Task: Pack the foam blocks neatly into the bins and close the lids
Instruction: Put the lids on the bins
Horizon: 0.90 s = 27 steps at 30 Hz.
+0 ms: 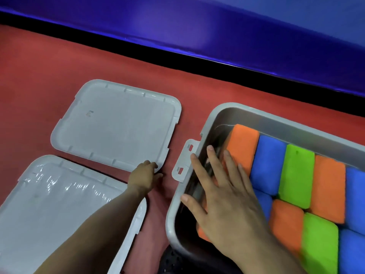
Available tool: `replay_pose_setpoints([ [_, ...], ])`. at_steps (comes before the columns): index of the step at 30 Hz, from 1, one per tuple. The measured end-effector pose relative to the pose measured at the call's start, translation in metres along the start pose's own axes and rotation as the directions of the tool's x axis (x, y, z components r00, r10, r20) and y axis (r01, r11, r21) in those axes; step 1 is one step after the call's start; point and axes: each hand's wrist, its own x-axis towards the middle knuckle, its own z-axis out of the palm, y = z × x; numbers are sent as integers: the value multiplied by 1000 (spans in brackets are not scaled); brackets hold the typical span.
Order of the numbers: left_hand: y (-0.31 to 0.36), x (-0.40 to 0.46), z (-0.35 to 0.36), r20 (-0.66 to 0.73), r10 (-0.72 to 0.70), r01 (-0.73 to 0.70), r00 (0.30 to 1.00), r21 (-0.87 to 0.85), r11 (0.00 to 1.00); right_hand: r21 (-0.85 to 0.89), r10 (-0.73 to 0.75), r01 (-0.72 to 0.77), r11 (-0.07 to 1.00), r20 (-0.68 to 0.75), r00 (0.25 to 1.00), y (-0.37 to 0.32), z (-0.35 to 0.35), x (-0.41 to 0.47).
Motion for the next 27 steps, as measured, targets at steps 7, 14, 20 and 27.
replay_pose_setpoints([
  [7,2,-7,26,-88,-60,63,994,41,997,61,-34,35,998,-11,999,1,-8,-2],
  [14,-7,-47,-31,-368,285,-239,885,165,957,37,-34,35,999,-26,999,2,-22,-6],
  [20,13,-77,-135,-534,327,-239,780,229,944,49,-46,47,998,-22,999,-9,-50,-15],
  [27,34,-117,-246,-502,689,-359,523,604,712,67,-53,63,996,-145,988,-21,-110,-39],
])
